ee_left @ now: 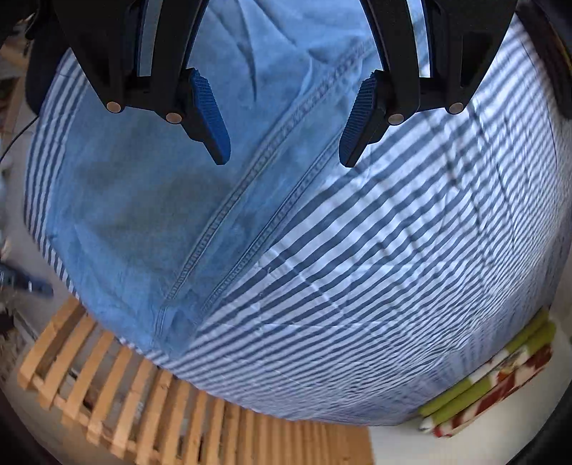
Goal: Fold clothes
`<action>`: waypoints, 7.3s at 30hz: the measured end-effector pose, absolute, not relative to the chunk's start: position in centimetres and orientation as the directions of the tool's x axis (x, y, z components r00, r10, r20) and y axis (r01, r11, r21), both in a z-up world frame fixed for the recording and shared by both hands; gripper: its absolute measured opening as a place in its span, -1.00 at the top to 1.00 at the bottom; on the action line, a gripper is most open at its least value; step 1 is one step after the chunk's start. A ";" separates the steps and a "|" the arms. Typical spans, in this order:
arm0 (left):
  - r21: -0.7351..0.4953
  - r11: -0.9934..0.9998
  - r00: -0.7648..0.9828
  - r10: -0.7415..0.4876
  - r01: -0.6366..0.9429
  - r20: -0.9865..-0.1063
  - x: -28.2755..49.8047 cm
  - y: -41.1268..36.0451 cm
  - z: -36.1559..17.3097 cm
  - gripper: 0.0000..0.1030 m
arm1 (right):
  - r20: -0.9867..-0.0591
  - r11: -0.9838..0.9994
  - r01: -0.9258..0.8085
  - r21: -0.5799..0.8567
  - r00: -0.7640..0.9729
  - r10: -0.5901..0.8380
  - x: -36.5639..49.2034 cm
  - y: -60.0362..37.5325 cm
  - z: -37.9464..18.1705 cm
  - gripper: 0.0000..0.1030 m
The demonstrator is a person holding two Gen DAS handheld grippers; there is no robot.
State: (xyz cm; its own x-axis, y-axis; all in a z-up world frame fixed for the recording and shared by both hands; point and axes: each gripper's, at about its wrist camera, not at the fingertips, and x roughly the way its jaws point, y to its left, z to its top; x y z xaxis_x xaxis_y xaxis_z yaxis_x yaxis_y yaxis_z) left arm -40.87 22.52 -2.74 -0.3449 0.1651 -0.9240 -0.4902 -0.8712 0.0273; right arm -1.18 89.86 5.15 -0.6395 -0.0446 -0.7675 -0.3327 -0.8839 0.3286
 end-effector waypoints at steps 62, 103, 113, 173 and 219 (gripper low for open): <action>0.047 -0.947 -0.306 0.056 -0.318 -0.950 -35.7 3.8 -7.1 0.95 | -0.883 -0.802 -0.537 0.263 -0.469 0.024 -0.5 97.2 3.3 0.37; -0.017 -0.865 -0.293 0.189 -0.502 -0.937 -29.9 21.7 -2.0 0.68 | -0.747 -0.663 -0.548 0.510 -0.665 -0.026 -5.6 93.1 0.5 0.96; -0.044 -0.927 -0.274 0.155 -0.372 -0.949 -30.1 13.4 -4.1 0.68 | -0.631 -0.765 -0.180 0.618 -0.695 -0.346 -7.3 81.1 4.0 0.64; -0.029 -0.934 -0.285 0.139 -0.356 -0.948 -29.4 9.4 -5.6 0.66 | -0.764 -0.782 -0.511 0.357 -0.641 0.069 -4.0 92.9 2.7 0.97; 0.171 -0.761 -0.351 0.078 -0.625 -0.933 -45.5 28.3 -9.2 0.84 | -0.816 -0.641 -0.680 0.355 -0.561 0.143 -1.7 94.6 -1.2 0.91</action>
State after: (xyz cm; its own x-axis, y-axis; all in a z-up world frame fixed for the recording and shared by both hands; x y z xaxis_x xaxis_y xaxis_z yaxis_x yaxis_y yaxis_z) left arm -45.45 28.30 -9.18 -0.3505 0.0781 -0.9333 -0.6252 -0.7615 0.1711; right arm -1.72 94.63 -1.21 -0.5607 0.1434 -0.8155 -0.6805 -0.6410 0.3551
